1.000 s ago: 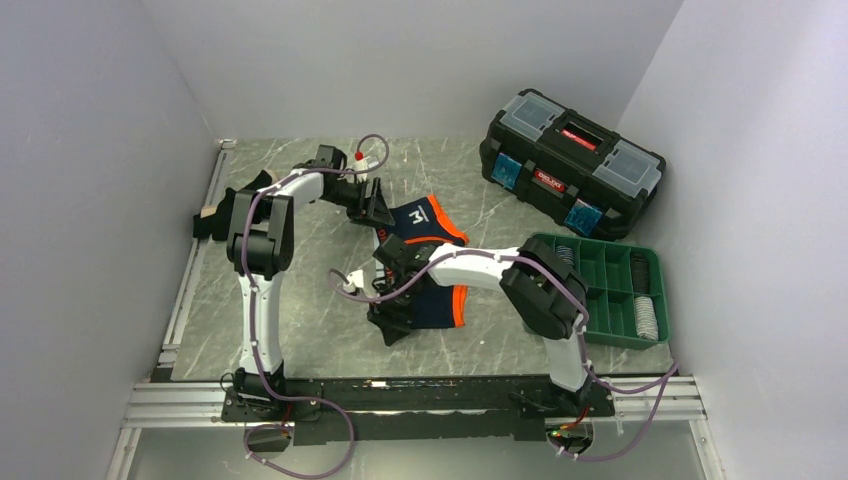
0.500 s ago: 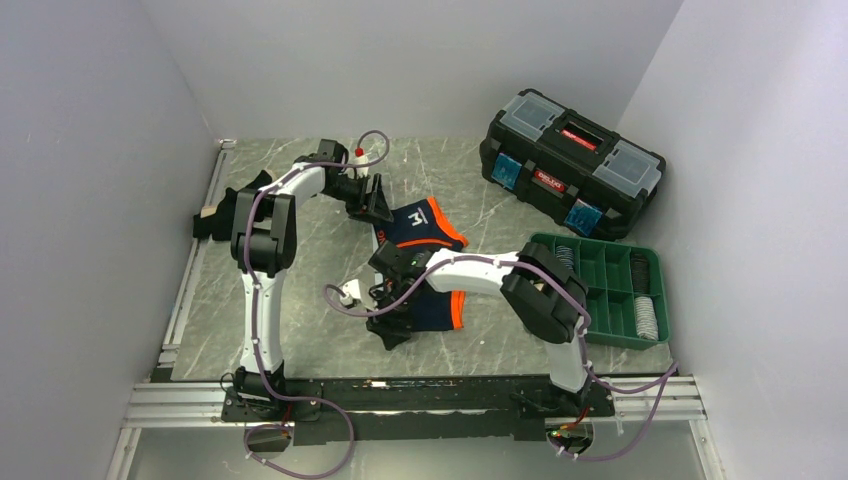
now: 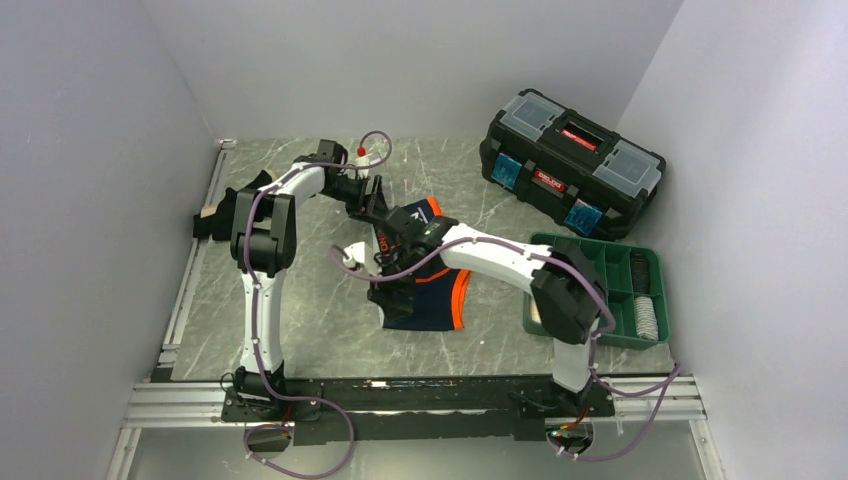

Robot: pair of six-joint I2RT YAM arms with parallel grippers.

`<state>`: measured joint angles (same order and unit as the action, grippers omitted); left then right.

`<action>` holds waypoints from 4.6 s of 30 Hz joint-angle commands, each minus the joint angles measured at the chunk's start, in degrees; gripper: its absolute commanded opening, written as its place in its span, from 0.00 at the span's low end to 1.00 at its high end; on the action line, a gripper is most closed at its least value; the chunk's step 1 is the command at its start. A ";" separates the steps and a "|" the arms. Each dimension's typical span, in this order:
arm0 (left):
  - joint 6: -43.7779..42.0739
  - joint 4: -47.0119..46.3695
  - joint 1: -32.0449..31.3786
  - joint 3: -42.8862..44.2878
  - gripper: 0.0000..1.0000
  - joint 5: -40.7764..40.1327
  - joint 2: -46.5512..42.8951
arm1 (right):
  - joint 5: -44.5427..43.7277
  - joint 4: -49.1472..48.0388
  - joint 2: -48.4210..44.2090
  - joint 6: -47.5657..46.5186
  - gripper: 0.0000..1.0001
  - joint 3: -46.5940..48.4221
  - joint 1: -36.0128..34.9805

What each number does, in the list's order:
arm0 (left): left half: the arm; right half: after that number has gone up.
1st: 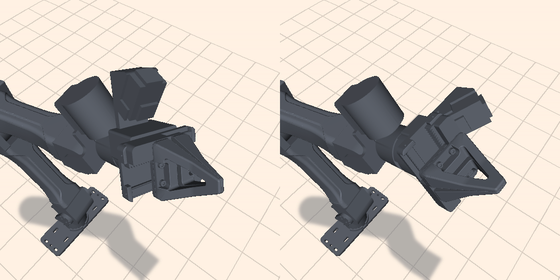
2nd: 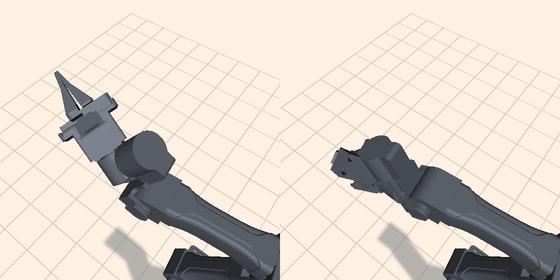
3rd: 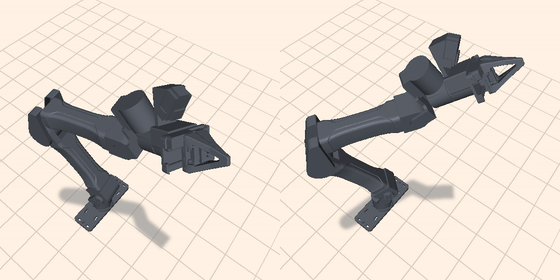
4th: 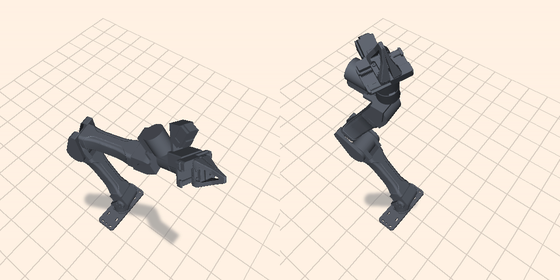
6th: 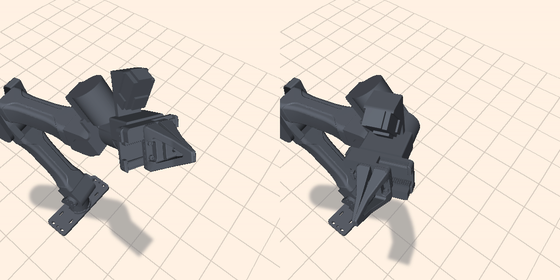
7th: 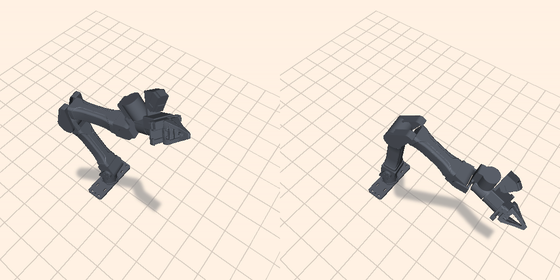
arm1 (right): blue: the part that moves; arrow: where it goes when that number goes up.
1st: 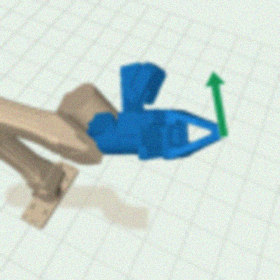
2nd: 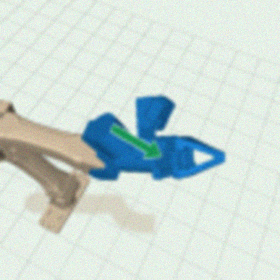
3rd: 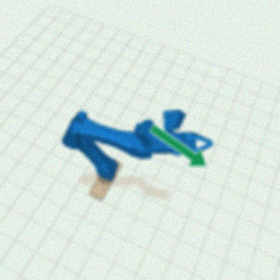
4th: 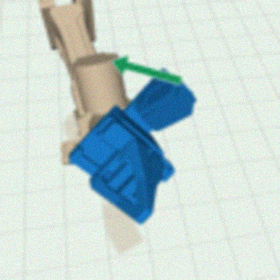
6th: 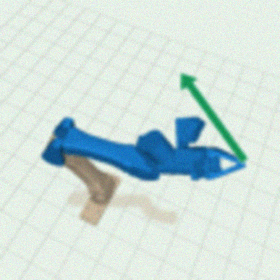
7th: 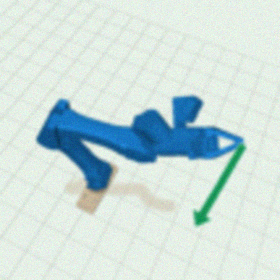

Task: Roll the underwear
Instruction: Fold the underwear at the center of the board.

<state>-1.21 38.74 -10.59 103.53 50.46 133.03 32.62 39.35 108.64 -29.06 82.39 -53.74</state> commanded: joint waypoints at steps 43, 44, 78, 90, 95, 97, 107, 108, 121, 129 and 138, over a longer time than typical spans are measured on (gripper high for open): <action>-29.88 7.13 0.11 -31.96 0.99 -8.83 -45.27 | -21.50 -8.73 -21.97 -4.88 0.21 -36.48 3.12; -30.77 6.53 -0.08 -33.59 0.99 -8.99 -46.67 | -21.27 -8.36 -22.24 -4.74 0.17 -36.36 3.10; -38.96 -24.43 -42.69 -67.72 0.87 -38.79 -61.58 | 6.95 6.28 -10.70 -6.37 0.00 -22.25 20.46; -40.16 -26.52 -46.95 -68.31 0.43 -45.96 -56.64 | 7.60 6.88 -10.84 -6.41 0.00 -22.84 20.65; -39.67 -25.40 -47.71 -68.32 0.29 -45.63 -55.41 | 7.72 7.76 -11.31 -6.75 0.00 -22.58 20.60; -39.43 -23.97 -48.12 -67.96 0.21 -45.35 -54.85 | 8.01 8.79 -11.26 -7.37 0.00 -22.33 20.62; -37.91 -10.06 -53.30 -60.01 0.00 -38.69 -51.67 | 10.48 16.32 -11.60 -12.06 0.00 -22.96 20.56; -37.64 -8.77 -53.77 -59.02 0.00 -37.55 -51.43 | 10.71 17.59 -11.51 -13.00 0.00 -22.89 20.47; -36.36 -2.71 -47.10 -53.33 0.00 -27.92 -56.22 | 3.12 29.74 -13.37 -14.06 0.00 -11.33 20.88; -39.34 4.94 -28.68 -42.59 0.00 -18.07 -54.64 | -5.76 34.05 -3.36 -12.10 0.00 11.70 23.68; -43.44 12.49 -10.69 -25.13 0.00 -13.87 -35.09 | -13.18 36.73 20.78 -9.79 0.00 42.49 25.35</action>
<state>-41.89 45.58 -26.04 72.10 32.56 90.67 24.40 73.43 120.95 -40.49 113.65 -29.02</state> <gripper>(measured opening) 0.012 0.015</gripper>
